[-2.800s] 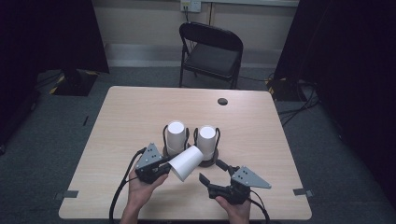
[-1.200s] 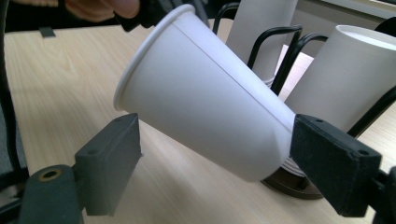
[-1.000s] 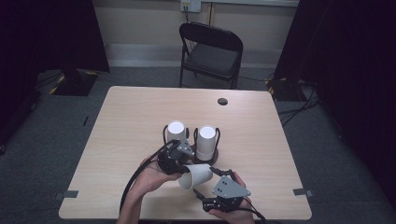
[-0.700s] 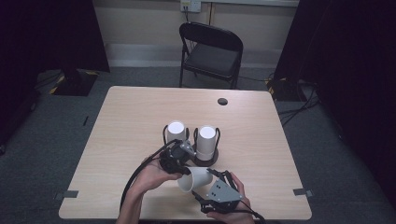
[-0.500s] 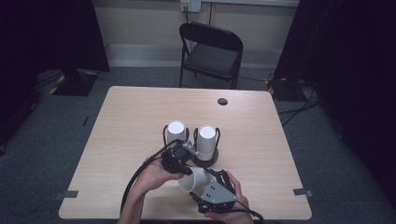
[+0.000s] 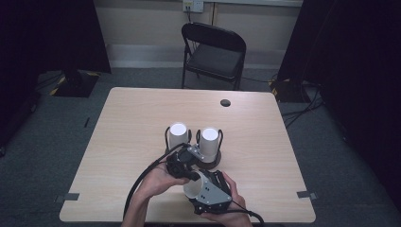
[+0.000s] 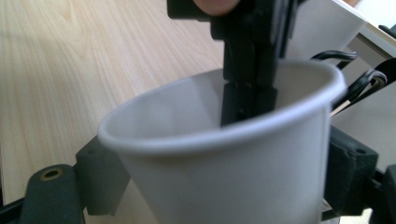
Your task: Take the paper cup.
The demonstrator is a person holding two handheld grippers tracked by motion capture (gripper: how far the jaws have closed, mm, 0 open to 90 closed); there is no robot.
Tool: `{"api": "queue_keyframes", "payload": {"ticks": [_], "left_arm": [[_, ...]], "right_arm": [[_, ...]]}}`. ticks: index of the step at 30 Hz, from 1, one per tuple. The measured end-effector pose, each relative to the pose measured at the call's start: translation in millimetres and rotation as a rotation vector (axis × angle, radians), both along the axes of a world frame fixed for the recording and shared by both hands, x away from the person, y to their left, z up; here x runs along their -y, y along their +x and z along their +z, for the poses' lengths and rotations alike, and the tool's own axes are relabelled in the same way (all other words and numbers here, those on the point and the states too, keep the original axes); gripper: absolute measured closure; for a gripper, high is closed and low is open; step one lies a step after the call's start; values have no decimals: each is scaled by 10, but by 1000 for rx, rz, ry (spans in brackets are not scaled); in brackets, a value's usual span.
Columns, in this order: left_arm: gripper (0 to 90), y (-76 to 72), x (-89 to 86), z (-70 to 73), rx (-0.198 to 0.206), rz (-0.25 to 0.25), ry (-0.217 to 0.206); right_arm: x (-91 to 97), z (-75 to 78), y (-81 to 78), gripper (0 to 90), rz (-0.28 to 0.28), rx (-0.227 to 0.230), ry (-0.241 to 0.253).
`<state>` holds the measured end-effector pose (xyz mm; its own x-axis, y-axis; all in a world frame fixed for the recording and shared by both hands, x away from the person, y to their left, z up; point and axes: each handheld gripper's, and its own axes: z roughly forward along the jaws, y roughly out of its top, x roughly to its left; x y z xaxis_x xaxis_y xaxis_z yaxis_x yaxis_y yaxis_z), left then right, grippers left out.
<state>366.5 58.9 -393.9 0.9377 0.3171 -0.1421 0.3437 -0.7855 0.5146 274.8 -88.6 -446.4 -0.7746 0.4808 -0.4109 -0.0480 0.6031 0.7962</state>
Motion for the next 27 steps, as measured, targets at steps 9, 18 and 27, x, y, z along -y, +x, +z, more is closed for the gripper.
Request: {"api": "queue_keyframes", "payload": {"ticks": [9,18,27], "left_arm": [[876,-19,21,-39,-10,17,-8],[866,11,2,-86,-27,17,-12],[853,4,-35,-91,-31,68,-60]], "right_arm": [[-41,22,-18,201,15,4,10],[-36,27,-3,221,11,-28,18],[-39,21,-3,227,-6,-20,33]]}}
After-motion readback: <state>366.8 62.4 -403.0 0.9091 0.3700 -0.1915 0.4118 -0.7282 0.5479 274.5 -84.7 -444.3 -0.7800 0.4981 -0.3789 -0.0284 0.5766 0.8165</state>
